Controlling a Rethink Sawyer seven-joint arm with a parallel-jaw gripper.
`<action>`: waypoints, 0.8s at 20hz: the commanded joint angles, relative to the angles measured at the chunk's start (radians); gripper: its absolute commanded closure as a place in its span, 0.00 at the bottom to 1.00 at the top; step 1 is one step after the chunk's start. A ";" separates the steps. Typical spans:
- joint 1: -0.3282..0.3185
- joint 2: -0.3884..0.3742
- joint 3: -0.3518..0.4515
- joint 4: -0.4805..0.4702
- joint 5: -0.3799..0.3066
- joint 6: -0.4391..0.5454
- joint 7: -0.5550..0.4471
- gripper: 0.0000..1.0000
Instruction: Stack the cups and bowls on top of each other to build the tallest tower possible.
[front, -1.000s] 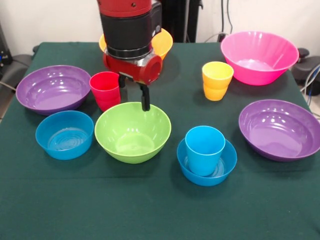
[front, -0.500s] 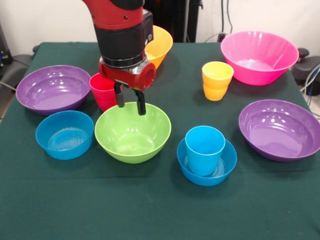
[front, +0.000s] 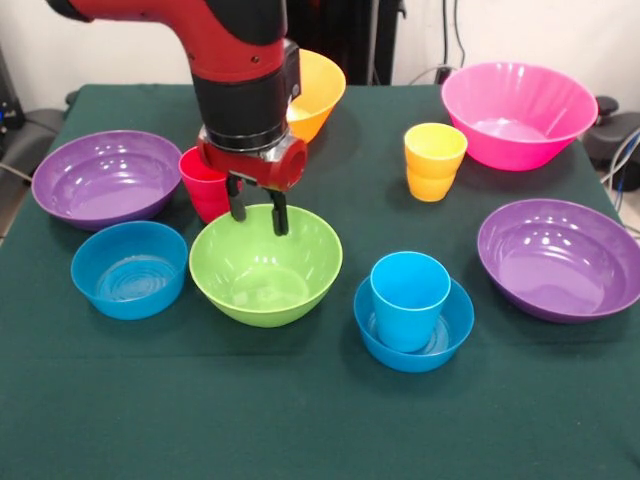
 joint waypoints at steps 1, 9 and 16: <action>-0.034 0.086 0.120 -0.066 -0.121 0.055 -0.285 0.00; -0.086 0.108 0.161 -0.091 -0.171 0.075 -0.308 0.00; -0.126 0.107 0.201 -0.122 -0.193 0.135 -0.351 0.00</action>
